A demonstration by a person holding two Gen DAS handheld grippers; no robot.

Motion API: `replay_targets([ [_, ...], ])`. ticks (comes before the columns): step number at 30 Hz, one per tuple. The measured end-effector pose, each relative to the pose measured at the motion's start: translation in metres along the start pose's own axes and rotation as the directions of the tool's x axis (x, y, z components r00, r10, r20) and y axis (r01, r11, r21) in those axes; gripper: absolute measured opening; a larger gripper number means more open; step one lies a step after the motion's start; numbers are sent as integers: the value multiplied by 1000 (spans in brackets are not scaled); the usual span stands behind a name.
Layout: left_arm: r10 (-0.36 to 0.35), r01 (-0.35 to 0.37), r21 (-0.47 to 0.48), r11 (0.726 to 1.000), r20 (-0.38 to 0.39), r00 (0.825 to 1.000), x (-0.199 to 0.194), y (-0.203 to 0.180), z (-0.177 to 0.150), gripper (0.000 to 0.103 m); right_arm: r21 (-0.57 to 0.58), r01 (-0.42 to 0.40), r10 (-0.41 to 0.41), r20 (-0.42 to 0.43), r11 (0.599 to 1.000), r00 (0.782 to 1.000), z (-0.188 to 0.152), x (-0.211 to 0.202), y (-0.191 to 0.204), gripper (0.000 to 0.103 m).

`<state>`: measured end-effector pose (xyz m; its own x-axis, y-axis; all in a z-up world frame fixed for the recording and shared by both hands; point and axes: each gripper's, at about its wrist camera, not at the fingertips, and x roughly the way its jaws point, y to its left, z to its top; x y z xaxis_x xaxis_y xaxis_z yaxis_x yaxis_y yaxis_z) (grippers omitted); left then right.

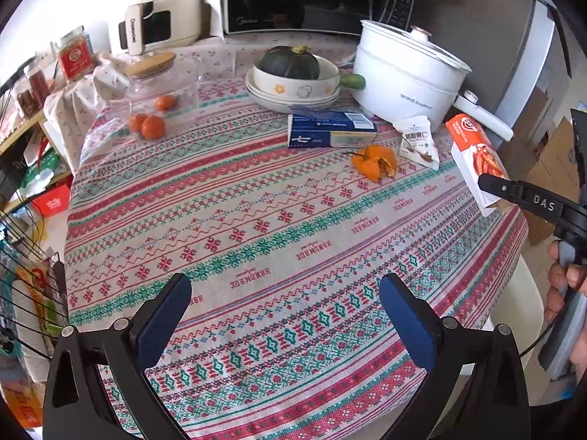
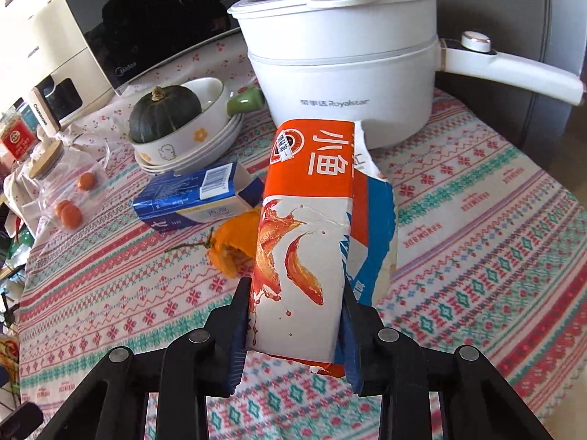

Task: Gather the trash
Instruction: 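Grasp the orange-and-white snack box with the right tool, then lift the snack box with the right tool while the left tool grasps the orange peel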

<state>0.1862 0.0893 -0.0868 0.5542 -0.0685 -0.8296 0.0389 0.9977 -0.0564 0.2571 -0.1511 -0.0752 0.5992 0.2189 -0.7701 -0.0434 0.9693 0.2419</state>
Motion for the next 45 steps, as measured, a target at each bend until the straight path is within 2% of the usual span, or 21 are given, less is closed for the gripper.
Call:
replay_targets([
  [4, -31, 31, 44, 999, 7, 999, 1, -19, -4, 103, -34, 11, -11, 2, 999, 1000, -13, -31, -18, 37],
  [8, -106, 106, 21, 994, 1, 994, 5, -32, -2, 103, -38, 7, -6, 14, 999, 1000, -27, -59, -41, 37],
  [12, -94, 92, 70, 993, 30, 995, 9, -50, 10, 103, 19, 7, -7, -10, 1000, 1000, -35, -69, -65, 37],
  [14, -112, 110, 80, 991, 31, 993, 17, -59, 16, 103, 59, 4, -1, -41, 998, 999, -35, -70, -74, 37],
  [16, -125, 122, 77, 990, 31, 992, 29, -66, 22, 103, 51, -1, 3, -48, 999, 999, -35, -70, -78, 37],
  [20, -133, 132, 42, 990, 18, 991, 64, -77, 38, 103, -19, 26, -27, -56, 999, 998, -38, -71, -81, 37],
  [26, -118, 119, -26, 993, 38, 992, 112, -84, 64, 101, 64, -25, 28, -52, 998, 998, -36, -74, -107, 37],
  [32, -99, 103, -58, 993, 65, 993, 144, -101, 89, 100, 112, -23, 30, -53, 993, 998, -33, -70, -122, 38],
  [36, -84, 92, -116, 989, 75, 994, 161, -104, 101, 98, 153, -21, 31, -59, 988, 998, -32, -64, -130, 38],
  [39, -51, 58, -119, 991, 56, 997, 174, -104, 105, 85, 153, -10, 20, -62, 988, 998, -33, -63, -133, 38],
  [42, -72, 79, -123, 989, 63, 995, 176, -100, 104, 62, 143, 11, -1, -68, 990, 998, -35, -61, -136, 38],
  [45, -82, 90, -112, 990, 68, 994, 171, -97, 104, 34, 147, 17, -5, -80, 989, 997, -38, -60, -140, 38],
])
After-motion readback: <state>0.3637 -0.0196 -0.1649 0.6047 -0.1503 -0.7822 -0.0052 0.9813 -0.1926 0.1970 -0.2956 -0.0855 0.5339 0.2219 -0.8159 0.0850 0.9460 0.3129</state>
